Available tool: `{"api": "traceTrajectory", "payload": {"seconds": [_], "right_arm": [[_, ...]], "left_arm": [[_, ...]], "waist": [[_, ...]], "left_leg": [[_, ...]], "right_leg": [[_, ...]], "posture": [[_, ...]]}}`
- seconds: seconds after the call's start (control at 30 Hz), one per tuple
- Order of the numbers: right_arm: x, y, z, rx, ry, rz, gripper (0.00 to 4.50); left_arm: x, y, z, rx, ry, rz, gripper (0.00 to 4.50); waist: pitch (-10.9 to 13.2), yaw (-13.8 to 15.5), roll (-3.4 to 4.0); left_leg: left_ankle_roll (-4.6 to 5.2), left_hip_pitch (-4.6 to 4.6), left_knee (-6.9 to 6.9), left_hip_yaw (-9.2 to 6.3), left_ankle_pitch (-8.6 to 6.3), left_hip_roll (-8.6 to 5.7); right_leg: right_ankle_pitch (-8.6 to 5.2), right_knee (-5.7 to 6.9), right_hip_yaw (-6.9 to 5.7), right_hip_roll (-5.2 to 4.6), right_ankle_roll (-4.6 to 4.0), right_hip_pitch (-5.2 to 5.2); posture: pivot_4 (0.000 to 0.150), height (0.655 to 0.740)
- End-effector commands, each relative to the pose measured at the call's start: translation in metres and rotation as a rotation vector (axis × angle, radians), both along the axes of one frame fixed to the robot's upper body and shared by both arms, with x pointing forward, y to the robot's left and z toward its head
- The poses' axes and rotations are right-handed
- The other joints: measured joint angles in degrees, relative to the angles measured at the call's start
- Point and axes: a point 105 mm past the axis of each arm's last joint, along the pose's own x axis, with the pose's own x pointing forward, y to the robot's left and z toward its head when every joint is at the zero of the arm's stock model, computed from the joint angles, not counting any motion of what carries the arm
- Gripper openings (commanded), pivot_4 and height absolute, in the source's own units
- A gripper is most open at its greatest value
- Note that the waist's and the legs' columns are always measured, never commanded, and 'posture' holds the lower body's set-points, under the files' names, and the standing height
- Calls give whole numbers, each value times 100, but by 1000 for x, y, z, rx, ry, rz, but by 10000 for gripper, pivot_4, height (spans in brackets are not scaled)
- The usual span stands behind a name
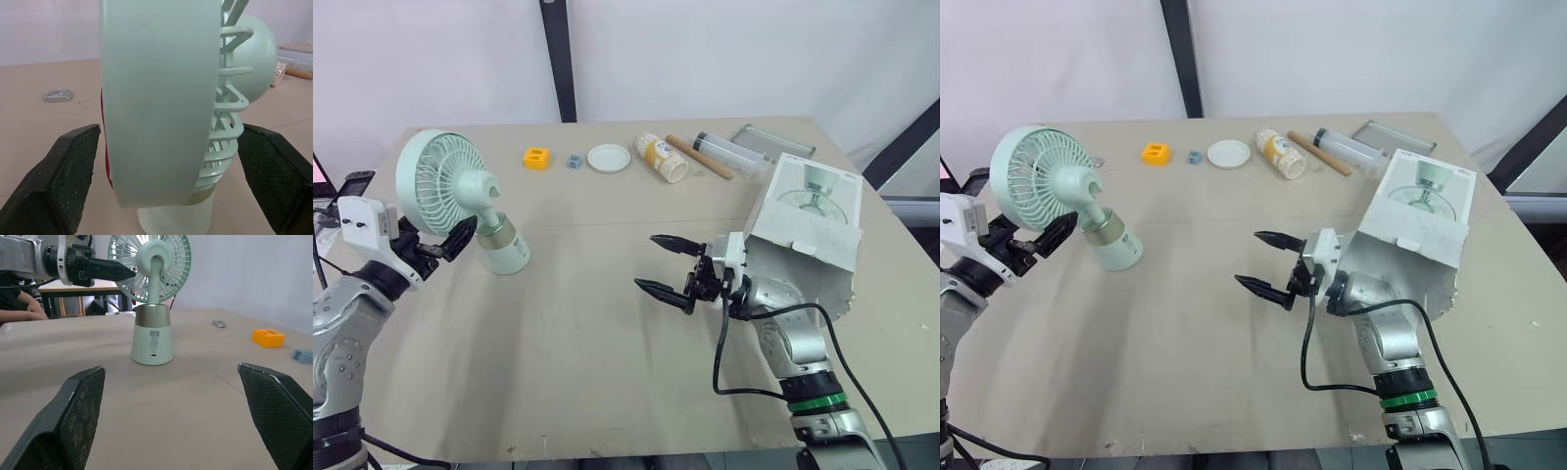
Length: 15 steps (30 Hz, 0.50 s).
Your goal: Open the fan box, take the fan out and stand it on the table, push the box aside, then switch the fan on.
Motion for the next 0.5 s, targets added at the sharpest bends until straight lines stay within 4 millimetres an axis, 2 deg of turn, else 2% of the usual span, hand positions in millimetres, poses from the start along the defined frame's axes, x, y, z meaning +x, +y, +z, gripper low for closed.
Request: {"api": "traceTrajectory", "payload": {"seconds": [0.03,0.1,0.13,0.2,0.23,0.5], "right_arm": [[-7,-1,13,26,-41,26,45000],[-8,-1,13,32,-42,34,45000],[-8,-1,14,35,-42,38,45000],[-10,0,15,40,-42,51,45000],[-11,0,15,40,-43,57,45000],[-14,0,18,46,-61,84,45000]], "left_arm": [[0,0,14,24,-51,-7,37241],[-1,0,14,20,-52,-13,30371],[-1,-1,14,19,-52,-14,29251],[-1,0,14,20,-51,-16,20060],[-1,0,14,21,-50,-17,18595],[-1,1,13,30,-45,-19,18016]], "waist": [[0,0,0],[0,0,0],[0,0,0],[0,0,0],[0,0,0],[0,0,0]], "left_leg": [[0,0,0,0,0,0],[0,0,0,0,0,0],[0,0,0,0,0,0],[0,0,0,0,0,-1],[0,0,0,0,0,-1],[0,0,0,0,0,-1]], "right_leg": [[0,0,0,0,0,0],[0,0,0,0,0,0],[0,1,0,0,0,0],[0,1,0,0,0,-1],[0,2,0,0,0,-1],[0,2,-1,-1,0,-2]], "posture": [[1500,7400],[1500,7400],[1500,7400],[1500,7400],[1500,7400],[1500,7400]]}}
